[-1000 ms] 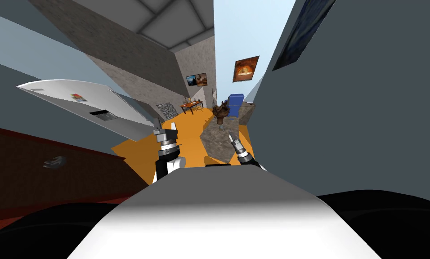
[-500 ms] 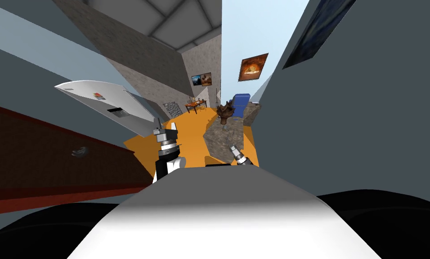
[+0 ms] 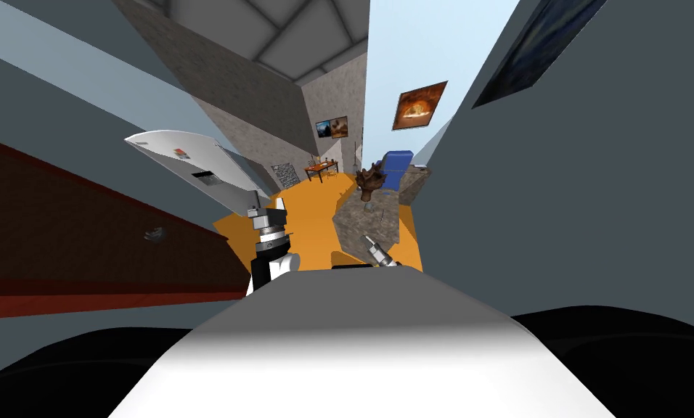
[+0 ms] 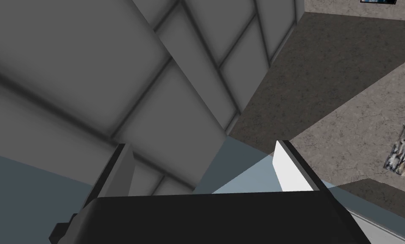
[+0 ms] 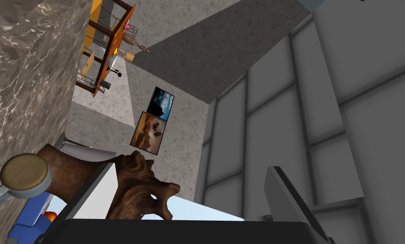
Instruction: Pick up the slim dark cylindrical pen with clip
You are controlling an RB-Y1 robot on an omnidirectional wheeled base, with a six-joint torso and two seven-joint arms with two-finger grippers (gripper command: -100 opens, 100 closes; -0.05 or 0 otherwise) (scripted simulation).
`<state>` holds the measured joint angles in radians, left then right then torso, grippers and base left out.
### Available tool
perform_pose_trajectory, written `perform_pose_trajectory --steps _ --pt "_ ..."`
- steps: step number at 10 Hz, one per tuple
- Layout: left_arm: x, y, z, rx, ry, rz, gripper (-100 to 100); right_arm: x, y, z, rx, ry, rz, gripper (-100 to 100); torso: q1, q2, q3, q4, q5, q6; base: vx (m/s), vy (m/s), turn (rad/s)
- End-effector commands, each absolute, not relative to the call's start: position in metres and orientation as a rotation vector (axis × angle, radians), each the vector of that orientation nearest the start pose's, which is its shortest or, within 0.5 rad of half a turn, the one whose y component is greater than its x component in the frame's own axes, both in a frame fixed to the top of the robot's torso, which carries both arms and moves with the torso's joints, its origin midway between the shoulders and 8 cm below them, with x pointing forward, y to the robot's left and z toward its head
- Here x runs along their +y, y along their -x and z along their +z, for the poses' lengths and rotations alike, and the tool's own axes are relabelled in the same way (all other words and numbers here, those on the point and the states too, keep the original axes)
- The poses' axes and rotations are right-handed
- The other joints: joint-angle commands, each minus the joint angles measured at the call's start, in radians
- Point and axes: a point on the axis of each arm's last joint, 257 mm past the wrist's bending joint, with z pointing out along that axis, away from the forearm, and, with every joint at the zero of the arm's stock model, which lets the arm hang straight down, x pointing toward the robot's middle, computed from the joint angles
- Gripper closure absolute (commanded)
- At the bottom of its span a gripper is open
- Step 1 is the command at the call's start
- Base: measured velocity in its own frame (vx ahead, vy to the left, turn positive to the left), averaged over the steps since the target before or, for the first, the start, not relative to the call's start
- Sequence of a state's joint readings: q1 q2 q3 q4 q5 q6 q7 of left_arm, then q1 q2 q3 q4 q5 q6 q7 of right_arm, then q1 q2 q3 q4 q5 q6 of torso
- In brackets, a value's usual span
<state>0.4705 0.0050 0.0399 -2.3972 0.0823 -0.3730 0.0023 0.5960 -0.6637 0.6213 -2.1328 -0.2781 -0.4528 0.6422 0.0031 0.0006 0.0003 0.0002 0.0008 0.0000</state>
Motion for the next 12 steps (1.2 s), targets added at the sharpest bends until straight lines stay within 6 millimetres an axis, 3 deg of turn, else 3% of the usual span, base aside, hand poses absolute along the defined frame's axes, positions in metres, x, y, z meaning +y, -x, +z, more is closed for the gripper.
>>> perform_pose_trajectory --steps 1,2,3,5,6,8,9,11,12 --pt "0.294 -0.338 0.063 0.555 0.683 -1.339 0 -0.088 -0.264 -0.207 1.589 -0.310 1.284 -100 0.000 0.000 0.000 0.000 0.000 0.000 0.003 0.048 0.118" --pt "0.294 -0.338 0.063 0.555 0.683 -1.338 0 -0.088 -0.264 -0.207 1.588 -0.294 1.270 -100 0.000 0.000 0.000 0.000 0.000 0.001 0.000 0.017 -0.004" --pt "0.294 -0.338 0.063 0.555 0.683 -1.338 0 -0.086 -0.245 -0.234 1.672 -0.281 1.261 -100 -0.002 0.000 0.000 0.000 0.000 0.001 0.005 0.041 0.240" --pt "0.294 -0.338 0.063 0.555 0.683 -1.338 0 -0.086 -0.240 -0.238 1.689 -0.221 1.224 -100 -0.001 0.000 0.000 0.000 0.000 0.001 0.005 0.031 0.063" --pt "0.294 -0.338 0.063 0.555 0.683 -1.338 0 -0.087 -0.219 -0.264 1.772 -0.209 1.215 -100 -0.002 0.000 0.000 0.000 0.000 0.001 0.001 0.053 0.205" --pt "0.294 -0.338 0.063 0.555 0.683 -1.338 0 -0.089 -0.213 -0.268 1.789 -0.140 1.173 -100 0.000 0.000 0.000 0.000 0.000 0.000 0.001 0.035 0.083" --pt "0.294 -0.338 0.063 0.555 0.683 -1.338 0 -0.092 -0.190 -0.293 1.871 -0.130 1.166 -100 -0.002 0.000 0.000 0.000 0.000 0.001 0.010 0.051 0.221" --pt "0.294 -0.338 0.063 0.555 0.683 -1.338 0 -0.096 -0.184 -0.297 1.886 -0.049 1.119 -100 0.000 0.000 0.000 0.000 0.000 0.001 0.004 0.035 0.071" --pt "0.294 -0.338 0.063 0.555 0.683 -1.338 0 -0.103 -0.158 -0.320 1.969 -0.033 1.107 -100 -0.002 0.000 0.000 0.000 0.000 0.001 0.005 0.056 0.227"
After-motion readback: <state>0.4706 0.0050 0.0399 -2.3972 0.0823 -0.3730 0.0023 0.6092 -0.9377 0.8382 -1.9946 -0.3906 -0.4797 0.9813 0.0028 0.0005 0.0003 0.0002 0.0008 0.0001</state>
